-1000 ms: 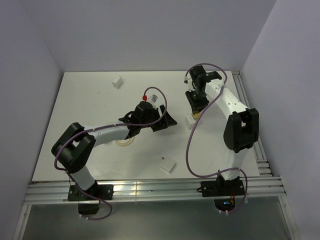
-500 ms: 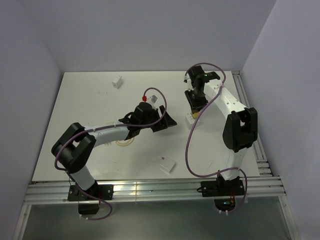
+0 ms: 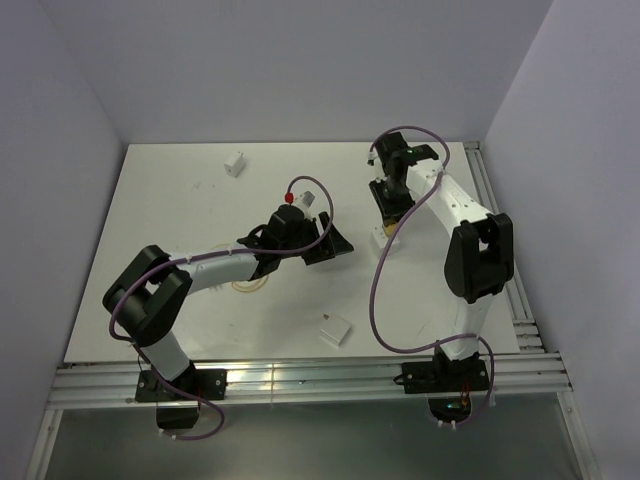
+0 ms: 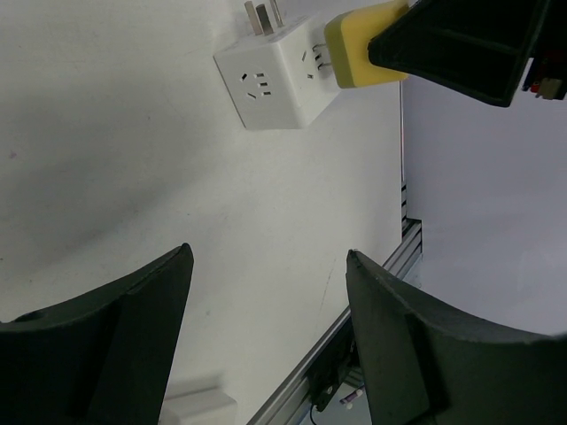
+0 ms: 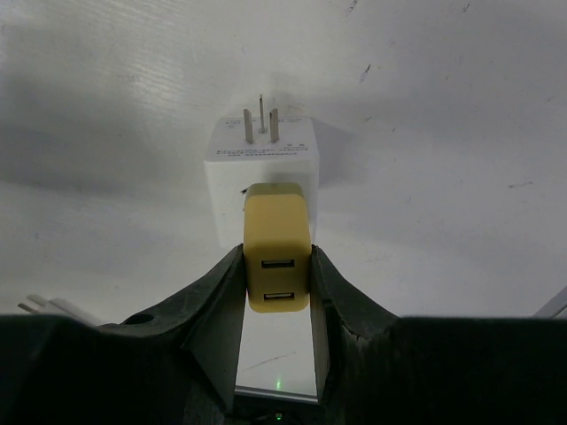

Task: Insert the plug
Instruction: Insert the plug into the socket.

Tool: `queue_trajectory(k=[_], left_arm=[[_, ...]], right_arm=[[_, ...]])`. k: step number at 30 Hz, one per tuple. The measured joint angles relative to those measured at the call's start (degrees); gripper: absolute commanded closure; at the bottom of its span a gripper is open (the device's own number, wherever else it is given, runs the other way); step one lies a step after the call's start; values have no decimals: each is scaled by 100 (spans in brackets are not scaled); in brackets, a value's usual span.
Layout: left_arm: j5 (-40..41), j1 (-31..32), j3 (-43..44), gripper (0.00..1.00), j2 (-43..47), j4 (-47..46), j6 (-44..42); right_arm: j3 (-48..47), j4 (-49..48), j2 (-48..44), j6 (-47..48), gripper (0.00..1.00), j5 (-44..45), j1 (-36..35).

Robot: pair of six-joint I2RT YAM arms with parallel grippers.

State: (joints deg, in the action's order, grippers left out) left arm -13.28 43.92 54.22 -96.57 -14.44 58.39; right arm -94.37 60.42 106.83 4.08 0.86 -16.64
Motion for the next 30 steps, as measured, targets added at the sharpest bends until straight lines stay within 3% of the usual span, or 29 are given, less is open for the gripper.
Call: queue_trajectory(k=[15,25,30], left_arm=[[2,0,0,25,2,-79,0],[4,0,-24,25,2,-166,11],[4,0,-48,26,2,-175,92]], right_arm=[[229,-251,42,-59,100,162,-81],[1862,-1941,-907,-238,100,577,-278],[2006,-2192,-857,-227,100,544,-269]])
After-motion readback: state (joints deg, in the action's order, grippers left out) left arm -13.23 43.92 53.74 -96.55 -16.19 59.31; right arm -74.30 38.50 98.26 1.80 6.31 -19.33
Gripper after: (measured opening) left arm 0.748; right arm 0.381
